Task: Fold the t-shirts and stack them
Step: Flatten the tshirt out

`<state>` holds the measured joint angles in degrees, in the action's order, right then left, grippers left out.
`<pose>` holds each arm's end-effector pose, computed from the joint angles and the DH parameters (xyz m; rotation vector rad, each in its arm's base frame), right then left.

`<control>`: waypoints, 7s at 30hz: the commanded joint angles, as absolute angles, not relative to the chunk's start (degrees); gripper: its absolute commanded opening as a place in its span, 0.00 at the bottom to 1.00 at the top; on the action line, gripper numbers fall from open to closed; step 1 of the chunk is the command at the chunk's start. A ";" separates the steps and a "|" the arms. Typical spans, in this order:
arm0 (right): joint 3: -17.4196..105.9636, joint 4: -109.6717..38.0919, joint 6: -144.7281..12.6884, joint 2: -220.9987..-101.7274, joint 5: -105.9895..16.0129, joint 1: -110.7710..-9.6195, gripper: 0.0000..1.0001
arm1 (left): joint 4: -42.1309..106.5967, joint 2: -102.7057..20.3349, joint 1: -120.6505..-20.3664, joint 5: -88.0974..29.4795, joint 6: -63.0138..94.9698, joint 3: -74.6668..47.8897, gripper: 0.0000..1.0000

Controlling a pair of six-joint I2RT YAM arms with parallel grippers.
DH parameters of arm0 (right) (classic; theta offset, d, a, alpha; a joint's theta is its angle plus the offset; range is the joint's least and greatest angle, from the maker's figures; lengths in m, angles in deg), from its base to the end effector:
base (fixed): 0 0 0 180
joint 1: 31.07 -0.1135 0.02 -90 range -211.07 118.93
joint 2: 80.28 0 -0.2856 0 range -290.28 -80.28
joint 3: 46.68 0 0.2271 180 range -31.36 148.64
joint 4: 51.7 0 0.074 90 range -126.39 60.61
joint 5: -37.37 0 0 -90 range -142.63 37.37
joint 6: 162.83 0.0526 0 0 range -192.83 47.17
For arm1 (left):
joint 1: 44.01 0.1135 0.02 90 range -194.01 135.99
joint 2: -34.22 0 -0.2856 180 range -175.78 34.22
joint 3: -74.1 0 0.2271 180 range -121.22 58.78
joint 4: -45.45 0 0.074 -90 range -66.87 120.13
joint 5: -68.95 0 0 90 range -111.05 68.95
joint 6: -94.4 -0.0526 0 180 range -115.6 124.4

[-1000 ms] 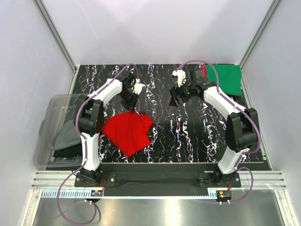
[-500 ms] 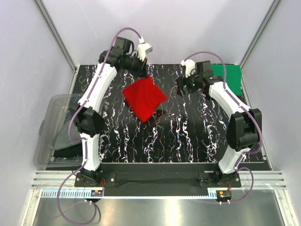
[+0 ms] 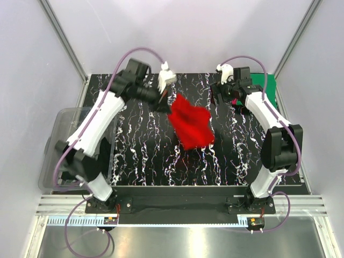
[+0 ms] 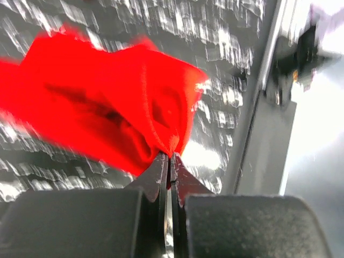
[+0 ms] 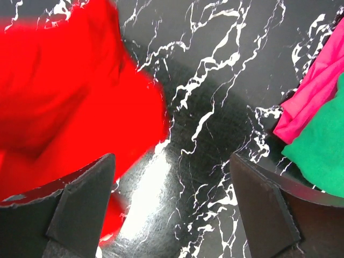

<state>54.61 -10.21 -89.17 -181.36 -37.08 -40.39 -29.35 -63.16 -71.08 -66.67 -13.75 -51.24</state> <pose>0.3882 0.0780 0.3124 -0.6401 2.1794 0.2461 0.2795 -0.1850 0.4224 1.2181 1.9453 -1.0190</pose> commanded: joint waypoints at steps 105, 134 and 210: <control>89.05 17.40 -97.71 -218.62 -1.30 -49.26 0.63 | -29.28 -66.59 -79.43 -52.34 -20.65 -18.74 0.00; 93.35 13.54 -96.21 -225.13 -16.76 -53.04 0.32 | -31.22 -65.36 -77.67 -49.18 -22.41 -23.04 0.00; 81.49 -3.51 -84.17 -189.18 -29.16 -35.37 0.00 | -18.03 -61.66 -71.51 -34.75 -20.30 -26.04 0.42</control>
<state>78.22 -0.70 -84.56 -188.88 -30.50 -35.10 -15.08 -62.33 -70.71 -30.22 -21.01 -24.33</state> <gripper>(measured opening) 0.018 0.433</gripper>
